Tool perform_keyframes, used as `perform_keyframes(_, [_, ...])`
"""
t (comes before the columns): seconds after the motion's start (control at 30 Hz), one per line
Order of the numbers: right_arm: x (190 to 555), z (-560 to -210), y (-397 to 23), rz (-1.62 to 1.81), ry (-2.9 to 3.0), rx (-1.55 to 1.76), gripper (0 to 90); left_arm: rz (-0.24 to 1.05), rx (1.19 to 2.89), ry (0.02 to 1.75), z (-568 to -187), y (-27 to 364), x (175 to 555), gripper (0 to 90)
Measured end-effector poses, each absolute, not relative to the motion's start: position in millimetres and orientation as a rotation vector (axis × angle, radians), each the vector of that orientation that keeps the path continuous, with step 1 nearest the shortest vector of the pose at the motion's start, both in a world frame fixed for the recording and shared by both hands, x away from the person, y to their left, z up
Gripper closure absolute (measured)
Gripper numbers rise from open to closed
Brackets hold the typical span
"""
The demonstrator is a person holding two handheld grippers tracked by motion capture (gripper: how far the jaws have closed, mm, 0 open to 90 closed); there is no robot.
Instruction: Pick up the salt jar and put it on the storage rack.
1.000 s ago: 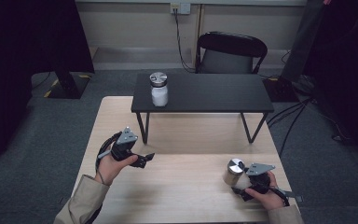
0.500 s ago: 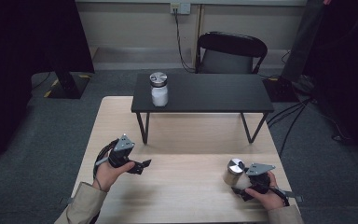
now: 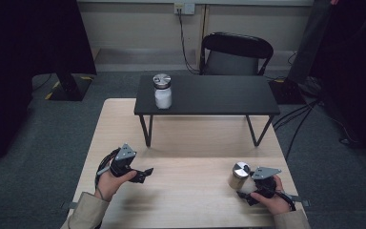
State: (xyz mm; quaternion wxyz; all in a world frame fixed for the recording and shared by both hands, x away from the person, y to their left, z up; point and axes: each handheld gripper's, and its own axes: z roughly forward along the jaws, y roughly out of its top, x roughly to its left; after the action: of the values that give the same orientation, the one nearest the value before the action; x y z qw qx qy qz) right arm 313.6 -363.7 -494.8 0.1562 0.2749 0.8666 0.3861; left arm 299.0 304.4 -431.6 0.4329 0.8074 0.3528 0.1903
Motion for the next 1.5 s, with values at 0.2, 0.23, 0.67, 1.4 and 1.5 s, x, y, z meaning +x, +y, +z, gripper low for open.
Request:
perform_keyframes(0.2, [314,-495,-364,1.105,2.481,0.787,0.0,0.47,2.012,0.884,-435,305,298,1.7])
perform_keyframes(0.23, [314,-495,-364,1.105,2.481,0.787,0.0,0.468,2.014,0.884,-435,305,297,1.6])
perform_keyframes(0.67, [314,-495,-364,1.105,2.481,0.787,0.0,0.463,2.023,0.903,-445,307,294,1.9])
perform_keyframes(1.4, [314,-495,-364,1.105,2.481,0.788,0.0,0.558,2.105,0.936,-465,307,287,3.0])
perform_keyframes(1.5, [314,-495,-364,1.105,2.481,0.788,0.0,0.564,2.124,0.935,-467,306,287,3.1])
